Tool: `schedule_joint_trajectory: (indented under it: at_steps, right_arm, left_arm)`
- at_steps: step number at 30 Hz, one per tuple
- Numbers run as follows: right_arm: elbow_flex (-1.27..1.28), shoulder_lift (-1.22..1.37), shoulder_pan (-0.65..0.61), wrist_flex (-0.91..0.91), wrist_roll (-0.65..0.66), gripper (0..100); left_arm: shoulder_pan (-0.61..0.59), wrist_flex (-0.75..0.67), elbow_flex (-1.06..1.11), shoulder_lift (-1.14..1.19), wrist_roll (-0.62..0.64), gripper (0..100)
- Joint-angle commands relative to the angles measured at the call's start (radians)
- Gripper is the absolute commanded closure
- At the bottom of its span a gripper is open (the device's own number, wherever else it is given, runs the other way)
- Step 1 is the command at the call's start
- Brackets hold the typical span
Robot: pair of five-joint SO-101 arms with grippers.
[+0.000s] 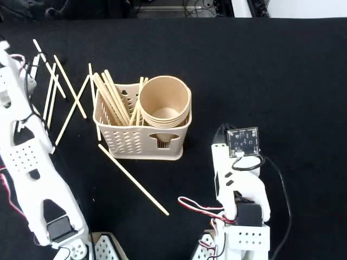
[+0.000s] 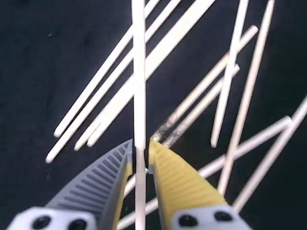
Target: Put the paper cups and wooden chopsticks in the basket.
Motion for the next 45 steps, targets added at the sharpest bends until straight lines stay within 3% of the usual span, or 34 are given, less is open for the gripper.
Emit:
schedule_joint_trajectory:
  at_steps: [1,8,15,19,28,31,38,42,45]
  right_arm:
    - [-0.004,-0.07,-0.006,0.003,0.003,98.3]
    - [-0.004,-0.07,-0.006,0.003,0.003,98.3]
    - [-0.004,-0.068,-0.006,0.005,0.003,98.3]
    - [-0.004,-0.068,-0.006,0.005,0.003,98.3]
    - [-0.004,-0.068,-0.006,0.005,0.003,98.3]
    - [-0.004,-0.068,-0.006,0.005,0.003,98.3]
    - [-0.004,-0.068,-0.006,0.005,0.003,98.3]
    - [-0.004,-0.068,-0.006,0.005,0.003,98.3]
    - [-0.004,-0.068,-0.006,0.005,0.003,98.3]
  left_arm:
    - [0.061,0.006,0.372,-0.416,-0.011,97]
    - [0.199,-0.052,0.739,-0.962,-0.006,97]
    - [0.369,-0.299,1.113,-1.444,-0.012,97]
    - [0.458,-0.56,1.422,-1.718,-0.012,97]
    - [0.668,-1.313,2.258,-2.246,-0.012,97]
    - [0.722,-1.47,2.465,-2.358,-0.012,97]
    - [0.743,-1.487,2.635,-2.43,-0.014,97]
    - [0.746,-1.488,2.672,-2.423,-0.152,97]
    - [0.739,-1.43,2.689,-2.43,-0.144,89]
